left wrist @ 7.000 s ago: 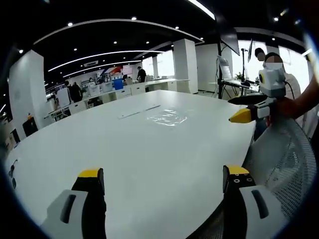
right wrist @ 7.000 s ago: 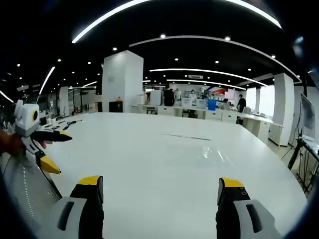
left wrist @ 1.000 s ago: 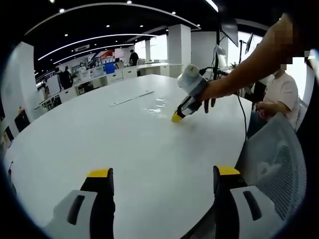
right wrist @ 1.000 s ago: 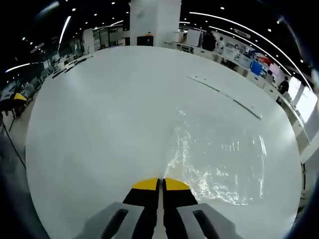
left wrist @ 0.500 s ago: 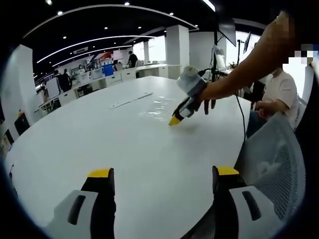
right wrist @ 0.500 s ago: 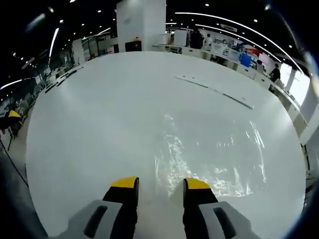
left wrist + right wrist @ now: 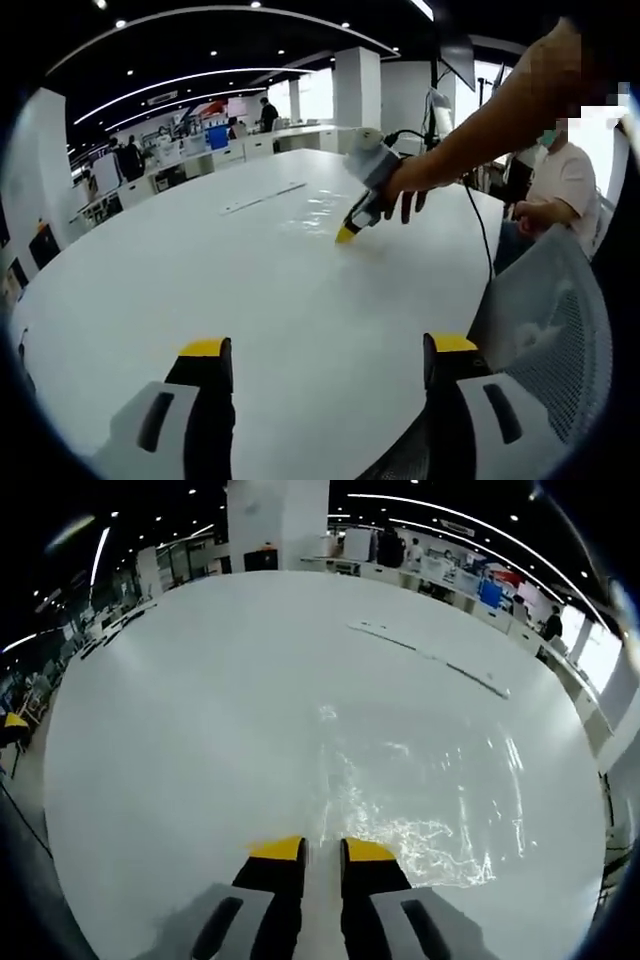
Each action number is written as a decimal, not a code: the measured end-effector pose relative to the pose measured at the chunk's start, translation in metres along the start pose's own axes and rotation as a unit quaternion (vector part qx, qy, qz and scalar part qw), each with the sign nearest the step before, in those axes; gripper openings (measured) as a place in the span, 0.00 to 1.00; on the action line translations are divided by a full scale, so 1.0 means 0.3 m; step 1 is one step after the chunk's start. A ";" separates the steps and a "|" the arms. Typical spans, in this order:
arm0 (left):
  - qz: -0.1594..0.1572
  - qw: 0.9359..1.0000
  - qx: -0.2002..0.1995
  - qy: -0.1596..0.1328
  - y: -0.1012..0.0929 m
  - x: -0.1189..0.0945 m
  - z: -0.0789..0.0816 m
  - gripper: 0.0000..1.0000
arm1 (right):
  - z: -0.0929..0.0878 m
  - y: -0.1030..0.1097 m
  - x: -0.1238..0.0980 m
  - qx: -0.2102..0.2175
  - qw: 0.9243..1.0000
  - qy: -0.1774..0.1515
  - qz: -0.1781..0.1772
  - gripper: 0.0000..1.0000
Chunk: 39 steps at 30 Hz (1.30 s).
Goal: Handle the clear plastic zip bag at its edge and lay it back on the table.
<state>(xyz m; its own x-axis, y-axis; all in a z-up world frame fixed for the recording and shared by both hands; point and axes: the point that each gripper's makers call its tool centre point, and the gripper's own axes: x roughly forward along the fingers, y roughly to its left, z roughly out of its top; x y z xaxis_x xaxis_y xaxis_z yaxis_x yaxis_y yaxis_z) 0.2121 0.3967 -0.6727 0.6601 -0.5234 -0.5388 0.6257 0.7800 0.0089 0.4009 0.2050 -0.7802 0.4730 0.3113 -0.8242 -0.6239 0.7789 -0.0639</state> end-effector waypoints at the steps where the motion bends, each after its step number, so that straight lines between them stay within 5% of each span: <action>1: -0.001 1.000 0.000 -0.001 -0.002 0.000 0.002 0.76 | -0.015 0.000 -0.007 -0.014 1.000 0.010 -0.008 0.00; 9: -0.005 1.000 0.003 0.001 -0.010 -0.001 -0.001 0.75 | -0.052 0.045 -0.052 -0.059 0.998 0.023 0.017 0.00; 14: -0.008 1.000 0.005 0.004 -0.014 -0.004 -0.014 0.74 | -0.022 0.076 -0.090 -0.092 0.995 0.007 0.039 0.00; 19: -0.010 1.000 0.006 0.007 -0.023 0.000 -0.025 0.74 | 0.003 0.124 -0.141 -0.177 0.983 -0.006 0.053 0.00; 39: -0.025 0.999 0.034 0.012 -0.025 0.025 -0.008 0.71 | 0.025 0.208 -0.277 -0.296 0.951 -0.038 0.079 0.00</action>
<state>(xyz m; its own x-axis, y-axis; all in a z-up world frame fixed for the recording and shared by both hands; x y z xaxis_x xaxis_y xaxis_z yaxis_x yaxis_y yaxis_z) 0.2112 0.3878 -0.6789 0.6172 -0.5529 -0.5598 0.6853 0.7273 0.0374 0.3274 0.2318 -0.7115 0.3744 0.4554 -0.8078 -0.9210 0.2838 -0.2669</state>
